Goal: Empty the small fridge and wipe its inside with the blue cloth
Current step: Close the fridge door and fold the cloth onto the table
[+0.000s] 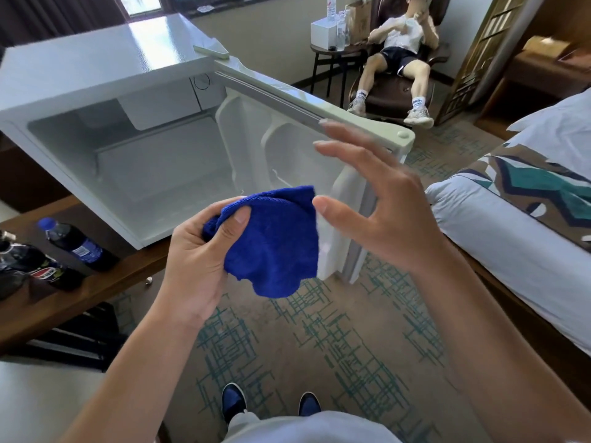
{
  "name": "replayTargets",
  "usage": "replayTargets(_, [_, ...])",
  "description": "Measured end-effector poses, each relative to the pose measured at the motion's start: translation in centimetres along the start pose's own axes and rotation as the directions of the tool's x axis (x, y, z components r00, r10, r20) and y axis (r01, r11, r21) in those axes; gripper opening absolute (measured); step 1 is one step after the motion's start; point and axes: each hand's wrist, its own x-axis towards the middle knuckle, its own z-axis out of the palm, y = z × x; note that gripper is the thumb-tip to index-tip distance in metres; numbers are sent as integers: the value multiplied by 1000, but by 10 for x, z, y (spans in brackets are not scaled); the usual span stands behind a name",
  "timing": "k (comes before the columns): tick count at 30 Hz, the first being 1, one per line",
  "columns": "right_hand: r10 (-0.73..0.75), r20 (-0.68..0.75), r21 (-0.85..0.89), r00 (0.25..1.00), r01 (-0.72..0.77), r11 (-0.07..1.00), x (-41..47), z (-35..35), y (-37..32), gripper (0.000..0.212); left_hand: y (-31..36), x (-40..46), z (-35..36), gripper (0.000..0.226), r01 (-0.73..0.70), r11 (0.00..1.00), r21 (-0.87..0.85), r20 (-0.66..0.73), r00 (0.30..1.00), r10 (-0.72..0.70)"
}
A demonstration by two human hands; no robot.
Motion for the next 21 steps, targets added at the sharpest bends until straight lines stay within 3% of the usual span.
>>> replayTargets(3, [-80, -105, -259, 991, 50, 965, 9, -5, 14, 53, 0, -2, -5, 21, 12, 1000, 7, -29, 1000, -12])
replayTargets(7, [69, -171, -397, 983, -133, 908, 22, -9, 42, 61, 2, -5, -12, 22, -8, 1000, 28, -36, 999, 9])
replayTargets(13, [225, -213, -360, 951, -290, 887, 21, -2, 74, 57, 3, -8, -21, 16, -9, 999, 48, -41, 999, 11])
replayTargets(21, [119, -250, -373, 961, -209, 904, 6, 13, 63, 42, 0, -7, -31, 19, -36, 997, 71, -45, 998, 39])
